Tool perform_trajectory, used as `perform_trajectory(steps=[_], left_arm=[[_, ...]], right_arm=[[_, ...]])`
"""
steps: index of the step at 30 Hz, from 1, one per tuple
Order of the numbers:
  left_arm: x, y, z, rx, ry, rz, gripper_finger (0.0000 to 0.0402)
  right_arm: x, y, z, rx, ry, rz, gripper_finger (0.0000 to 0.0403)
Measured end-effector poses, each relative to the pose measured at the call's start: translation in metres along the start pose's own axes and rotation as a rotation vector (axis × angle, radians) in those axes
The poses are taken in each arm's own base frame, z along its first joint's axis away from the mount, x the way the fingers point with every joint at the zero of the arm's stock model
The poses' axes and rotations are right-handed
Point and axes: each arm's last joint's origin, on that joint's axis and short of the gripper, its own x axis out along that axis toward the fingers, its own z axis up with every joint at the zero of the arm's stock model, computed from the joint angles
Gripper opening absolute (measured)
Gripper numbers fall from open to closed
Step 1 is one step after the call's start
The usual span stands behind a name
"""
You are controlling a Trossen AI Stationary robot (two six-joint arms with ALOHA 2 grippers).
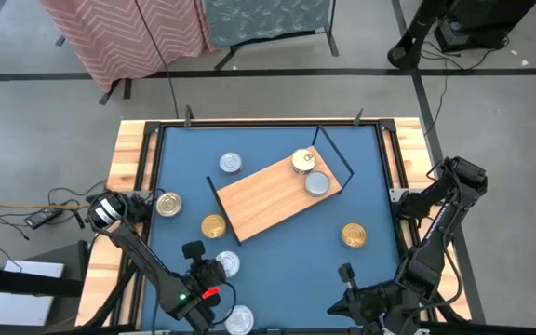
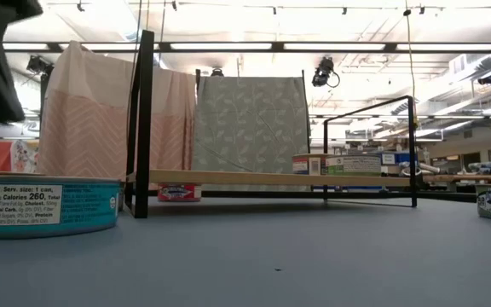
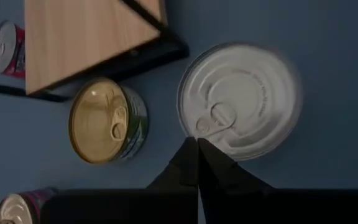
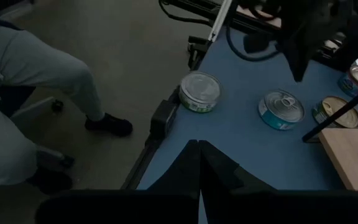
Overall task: Stack canned seafood by type on shelf
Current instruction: Put the green/blue tuna can on the shelf
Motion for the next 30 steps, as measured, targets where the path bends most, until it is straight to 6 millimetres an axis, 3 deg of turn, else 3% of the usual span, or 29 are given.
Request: perform_trajectory(steps=[5, 15, 21, 26, 30], left_arm=[[0.004, -0.001, -0.01, -0.023, -0.037, 0.029, 0.0], [0.002, -0.013, -0.004, -0.113, -0.14, -0.062, 0.0], [0.001, -0.017, -0.005, -0.184, -0.079, -0.124, 0.0], [-0.011, -0.026, -0.002, -0.212, -0.064, -0.289, 0.0], [-0.035, -0.033, 0.016, -0.139, -0.136, -0.576, 0.0]], right_arm=[[-0.002, 0.003, -0.001, 0.0, -0.007, -0.004, 0.0011], [-0.005, 0.003, 0.001, -0.01, -0.025, -0.031, 0.0011], [-0.007, 0.006, 0.001, -0.004, -0.033, -0.016, 0.0011], [-0.011, 0.011, 0.0, -0.012, -0.046, -0.019, 0.0011], [-0.012, 0.013, 0.0, -0.018, -0.051, -0.026, 0.0011]])
